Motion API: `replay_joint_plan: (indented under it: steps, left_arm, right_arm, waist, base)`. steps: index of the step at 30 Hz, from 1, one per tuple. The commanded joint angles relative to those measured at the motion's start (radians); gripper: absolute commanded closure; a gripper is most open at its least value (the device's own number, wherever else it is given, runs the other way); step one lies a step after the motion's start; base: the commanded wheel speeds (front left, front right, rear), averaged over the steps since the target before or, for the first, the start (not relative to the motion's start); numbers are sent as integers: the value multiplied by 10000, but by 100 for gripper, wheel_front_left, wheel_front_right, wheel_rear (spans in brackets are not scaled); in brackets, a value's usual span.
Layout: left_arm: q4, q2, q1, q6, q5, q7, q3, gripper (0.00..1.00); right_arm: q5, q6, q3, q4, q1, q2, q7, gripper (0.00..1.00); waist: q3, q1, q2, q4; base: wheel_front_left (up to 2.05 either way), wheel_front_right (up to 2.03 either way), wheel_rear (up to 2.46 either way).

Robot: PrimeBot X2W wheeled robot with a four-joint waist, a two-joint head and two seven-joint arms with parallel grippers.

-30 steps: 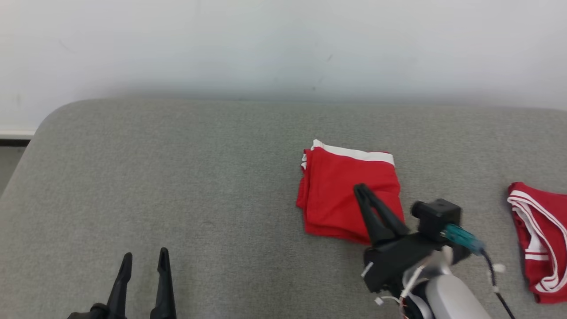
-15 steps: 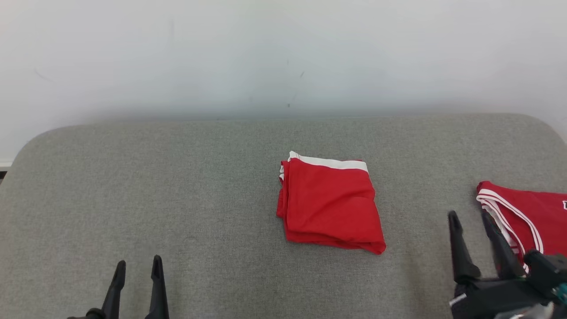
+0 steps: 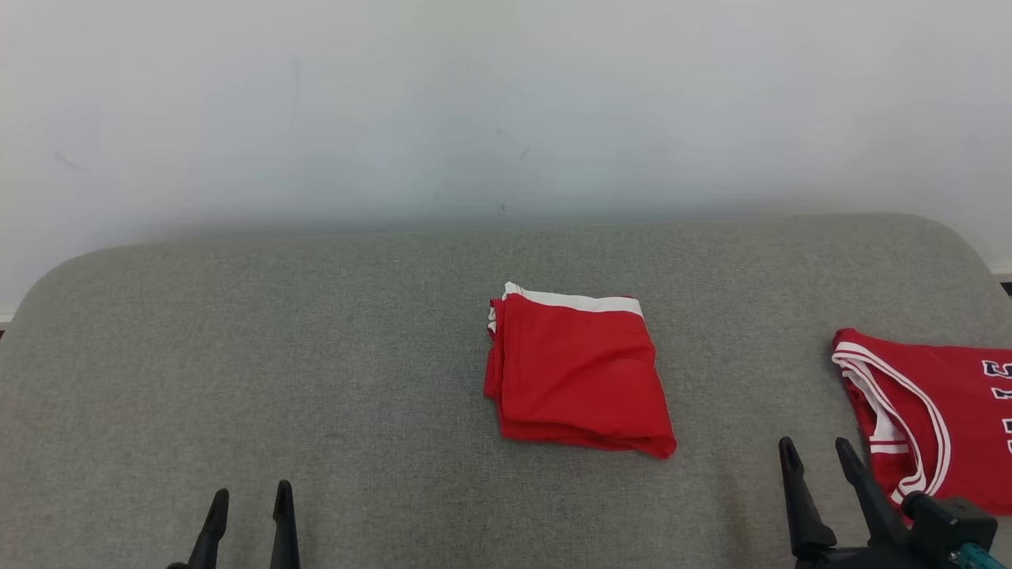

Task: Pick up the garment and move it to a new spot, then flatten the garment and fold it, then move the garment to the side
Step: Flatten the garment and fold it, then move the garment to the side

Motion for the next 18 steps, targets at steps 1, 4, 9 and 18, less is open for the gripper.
replay_joint_plan:
  steps: [1,4,9,18]
  left_arm:
    - [29,5,111,-15,52,0,50,0]
    - [10,5,144,-26,78,0,75,0]
    - [-21,5,191,-26,98,1,111,0]
    - [6,5,133,26,1,1,58,0]
  right_arm:
    - [11,8,95,74,14,-52,-57,0]
    - [70,8,218,170,-46,-88,-102,0]
    - [137,8,328,266,-78,-106,-143,0]
    - [169,8,236,316,-98,-8,-226,0]
  waist:
    - [-31,1,1,0]
    - [-69,1,1,7]
    - [-111,1,1,19]
    - [-86,1,1,121]
  base:
    - [0,0,0]
    - [0,0,0]
    - [0,0,0]
    - [0,0,0]
